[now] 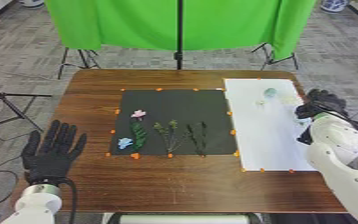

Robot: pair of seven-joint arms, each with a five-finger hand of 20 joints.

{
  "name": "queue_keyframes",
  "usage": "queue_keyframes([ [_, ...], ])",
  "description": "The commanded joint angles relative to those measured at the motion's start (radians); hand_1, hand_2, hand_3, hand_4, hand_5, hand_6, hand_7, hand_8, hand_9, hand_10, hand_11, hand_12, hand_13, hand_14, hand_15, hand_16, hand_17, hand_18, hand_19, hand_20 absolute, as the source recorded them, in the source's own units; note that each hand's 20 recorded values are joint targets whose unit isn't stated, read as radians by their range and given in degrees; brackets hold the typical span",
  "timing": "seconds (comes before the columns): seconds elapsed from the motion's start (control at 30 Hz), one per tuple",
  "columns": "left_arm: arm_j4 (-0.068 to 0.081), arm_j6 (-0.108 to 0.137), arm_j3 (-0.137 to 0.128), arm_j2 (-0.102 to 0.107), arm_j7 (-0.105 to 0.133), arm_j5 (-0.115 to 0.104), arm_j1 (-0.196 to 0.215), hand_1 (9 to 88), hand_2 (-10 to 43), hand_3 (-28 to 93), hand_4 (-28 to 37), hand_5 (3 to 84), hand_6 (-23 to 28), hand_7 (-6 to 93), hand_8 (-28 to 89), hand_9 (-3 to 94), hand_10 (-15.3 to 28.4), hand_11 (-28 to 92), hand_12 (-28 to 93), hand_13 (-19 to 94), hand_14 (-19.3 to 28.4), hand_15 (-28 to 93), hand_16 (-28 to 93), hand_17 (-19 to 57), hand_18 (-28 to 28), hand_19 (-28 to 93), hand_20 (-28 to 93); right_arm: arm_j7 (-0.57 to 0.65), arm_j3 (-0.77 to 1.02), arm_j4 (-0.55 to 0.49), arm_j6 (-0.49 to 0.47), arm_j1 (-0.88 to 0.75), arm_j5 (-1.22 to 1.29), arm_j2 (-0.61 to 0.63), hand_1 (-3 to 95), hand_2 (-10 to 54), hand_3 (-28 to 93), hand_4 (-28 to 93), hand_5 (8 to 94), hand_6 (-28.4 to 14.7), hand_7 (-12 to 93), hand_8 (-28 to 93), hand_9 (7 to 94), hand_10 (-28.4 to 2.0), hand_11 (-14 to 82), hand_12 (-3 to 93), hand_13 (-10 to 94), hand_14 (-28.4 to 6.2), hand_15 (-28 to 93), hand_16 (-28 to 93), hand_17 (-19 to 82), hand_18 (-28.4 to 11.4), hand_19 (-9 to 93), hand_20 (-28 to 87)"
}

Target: Arrange flowers

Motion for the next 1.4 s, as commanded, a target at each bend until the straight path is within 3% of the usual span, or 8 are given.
queue_keyframes([
  [0.03,0.016,0.013,0.03,0.001,-0.02,0.014,-0.018,27.5,14.1,75,-28.3,42.0,7.0,23.7,-13,38.1,14.7,31,14,31,14.5,47,-7,-5.2,14.9,40,18,0.053,-0.01,0.067,-0.077,0.011,0.064,-0.028,44.4,-9.5,75,-28,42.1,-6.8,14,-9,37.8,-19.6,10.1,14.9,34,-19.6,41,12,21,-25.1,67,16],
  [0.27,0.015,0.03,0.038,0.004,-0.032,0.015,-0.025,27.5,14.1,75,-28.3,42.0,7.0,23.8,-13,38.3,14.7,31,14,31,14.7,47,-6,-5.2,14.9,40,18,0.011,-0.023,0.07,-0.008,-0.03,0.045,-0.025,48.1,-9.5,74,-28,47.3,-5.6,16,-10,46.2,-18.3,14.9,16.2,46,-16.8,47,15,29,-23.5,74,20],
  [0.4,0.013,0.036,0.041,-0.005,-0.036,0.013,-0.016,27.5,14.2,75,-28.3,42.2,7.0,23.9,-13,38.4,14.7,31,14,31,14.9,47,-6,-5.2,14.9,40,18,-0.01,-0.052,0.08,0.067,-0.03,0.013,-0.031,50.5,-9.5,71,-28,57.8,-2.7,21,-11,62.5,-16.2,23.3,19.5,59,-13.1,51,20,32,-22.0,79,23],
  [0.47,0.013,0.047,0.042,-0.008,-0.04,0.01,-0.018,27.5,14.2,75,-28.3,42.3,7.0,23.9,-13,38.4,14.8,32,14,31,14.9,47,-6,-5.2,14.9,40,18,-0.015,-0.064,0.081,0.077,-0.024,0.005,-0.03,54.1,-9.5,67,-28,62.3,-2.1,24,-2,69.0,-14.5,21.0,27.0,62,-10.9,48,30,34,-21.8,79,26],
  [0.53,0.005,0.093,0.045,-0.012,-0.041,-0.002,-0.022,27.5,14.2,75,-28.3,42.4,7.0,23.9,-13,38.5,14.9,32,14,31,14.9,47,-6,-5.2,14.9,40,18,-0.021,-0.074,0.077,0.083,-0.022,0.006,-0.022,60.1,-9.3,64,-28,67.6,-1.1,30,6,78.0,-11.8,13.6,40.2,65,-8.1,45,38,35,-21.3,79,30],
  [0.57,0.009,0.085,0.048,-0.015,-0.041,-0.006,-0.022,27.5,14.2,75,-28.3,42.4,7.0,24.0,-13,38.5,14.9,32,14,31,14.9,47,-6,-5.2,14.9,40,18,-0.028,-0.072,0.072,0.083,-0.025,0.005,-0.019,62.2,-8.6,64,-28,69.5,-0.7,32,9,80.5,-11.0,13.3,44.0,66,-7.0,44,40,35,-21.1,80,32],
  [0.97,-0.004,0.09,0.033,-0.014,-0.029,-0.01,0.006,27.6,14.3,75,-28.3,42.5,7.2,24.4,-13,38.8,14.9,33,14,31,14.9,48,-7,-5.1,15.0,40,18,-0.276,-0.192,-0.115,0.193,0.09,-0.064,-0.071,63.2,-8.0,65,-28,70.4,-0.7,33,12,81.3,-10.4,13.7,47.7,67,-6.1,43,44,35,-20.7,81,35],
  [1.4,-0.004,0.094,0.045,-0.001,-0.035,-0.002,-0.003,27.6,14.5,75,-28.3,40.8,7.0,25.4,-13,38.2,14.8,33,14,31,14.9,49,-7,-5.2,14.9,40,18,-0.532,-0.521,-0.067,-0.004,0.348,-0.129,-0.286,61.8,-8.4,67,-28,69.2,-0.4,35,11,79.9,-10.3,12.9,46.7,65,-6.0,43,43,34,-20.2,80,36],
])
